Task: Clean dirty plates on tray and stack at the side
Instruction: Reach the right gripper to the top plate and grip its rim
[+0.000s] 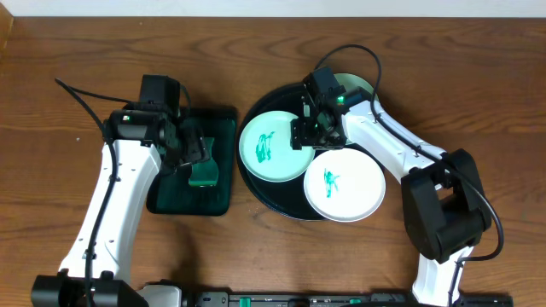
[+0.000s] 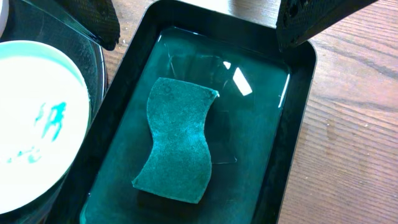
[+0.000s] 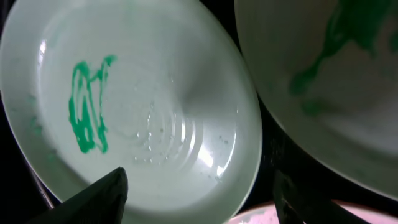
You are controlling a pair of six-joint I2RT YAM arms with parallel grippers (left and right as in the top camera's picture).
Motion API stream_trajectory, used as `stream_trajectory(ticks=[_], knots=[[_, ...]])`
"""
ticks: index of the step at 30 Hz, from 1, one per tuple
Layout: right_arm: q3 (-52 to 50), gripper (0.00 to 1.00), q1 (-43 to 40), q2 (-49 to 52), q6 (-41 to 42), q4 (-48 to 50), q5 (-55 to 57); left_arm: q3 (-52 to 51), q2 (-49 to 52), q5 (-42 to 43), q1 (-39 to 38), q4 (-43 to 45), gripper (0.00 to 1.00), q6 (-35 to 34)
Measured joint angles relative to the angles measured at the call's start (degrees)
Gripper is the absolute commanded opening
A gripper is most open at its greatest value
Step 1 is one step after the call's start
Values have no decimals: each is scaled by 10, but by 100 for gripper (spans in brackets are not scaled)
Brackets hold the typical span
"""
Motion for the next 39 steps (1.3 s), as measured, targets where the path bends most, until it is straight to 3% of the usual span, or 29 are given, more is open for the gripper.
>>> stream_trajectory(ticks=[9, 16, 20, 23, 25, 39], knots=[[0, 73, 0, 7, 35, 2, 20, 0, 0, 0, 0, 0, 81, 0], [0, 65, 0, 40, 46, 6, 21, 0, 0, 0, 0, 0, 81, 0], [0, 49, 0, 45, 49, 7, 26, 0, 0, 0, 0, -1, 81, 0], [1, 24, 0, 48, 51, 10, 27, 0, 0, 0, 0, -1, 81, 0], [2, 1, 0, 51, 48, 14, 30, 0, 0, 0, 0, -1, 81, 0], [4, 1, -3, 51, 54, 6, 41, 0, 0, 0, 0, 0, 81, 0]])
